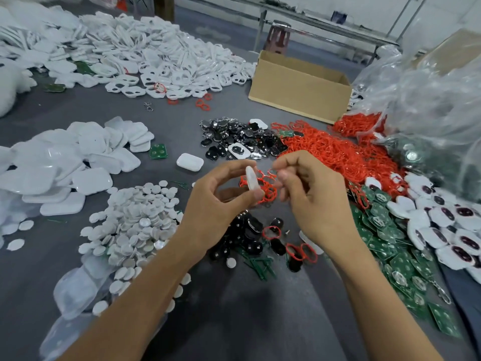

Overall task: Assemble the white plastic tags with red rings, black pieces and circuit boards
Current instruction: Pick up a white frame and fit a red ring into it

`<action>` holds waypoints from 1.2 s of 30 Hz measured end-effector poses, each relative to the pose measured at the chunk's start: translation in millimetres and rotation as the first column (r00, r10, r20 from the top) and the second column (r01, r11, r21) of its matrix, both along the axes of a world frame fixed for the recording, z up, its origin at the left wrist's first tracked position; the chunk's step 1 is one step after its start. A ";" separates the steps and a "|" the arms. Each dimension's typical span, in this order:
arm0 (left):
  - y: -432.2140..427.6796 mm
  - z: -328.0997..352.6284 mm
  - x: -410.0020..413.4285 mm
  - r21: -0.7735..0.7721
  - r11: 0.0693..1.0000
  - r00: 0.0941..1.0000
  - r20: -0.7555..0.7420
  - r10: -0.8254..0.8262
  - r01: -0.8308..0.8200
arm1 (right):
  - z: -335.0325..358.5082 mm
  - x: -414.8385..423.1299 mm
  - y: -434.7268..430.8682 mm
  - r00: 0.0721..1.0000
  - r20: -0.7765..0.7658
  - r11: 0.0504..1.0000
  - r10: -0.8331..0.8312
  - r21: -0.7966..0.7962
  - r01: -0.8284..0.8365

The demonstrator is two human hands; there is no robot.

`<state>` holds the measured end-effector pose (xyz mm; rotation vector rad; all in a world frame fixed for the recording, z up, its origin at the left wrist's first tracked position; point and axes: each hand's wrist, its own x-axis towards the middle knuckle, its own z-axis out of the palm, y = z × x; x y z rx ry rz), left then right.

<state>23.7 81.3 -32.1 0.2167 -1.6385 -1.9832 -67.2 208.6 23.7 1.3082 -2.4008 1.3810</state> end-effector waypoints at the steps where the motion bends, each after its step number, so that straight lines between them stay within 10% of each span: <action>1: -1.1 0.1 0.0 -0.012 1.000 1.000 -0.008 0.012 -0.012 | 1.4 1.8 -4.3 0.999 0.035 1.000 0.024 -0.008 -0.024; 29: 1.7 -0.5 2.8 -0.340 0.876 0.939 -0.141 0.313 -0.343 | 6.4 12.9 -6.5 0.930 -0.366 0.991 0.041 0.134 0.009; 36: 2.2 5.0 2.3 -0.081 0.979 0.982 -0.051 0.184 -0.187 | 13.1 12.2 -4.2 0.974 -0.221 0.996 0.056 0.079 -0.039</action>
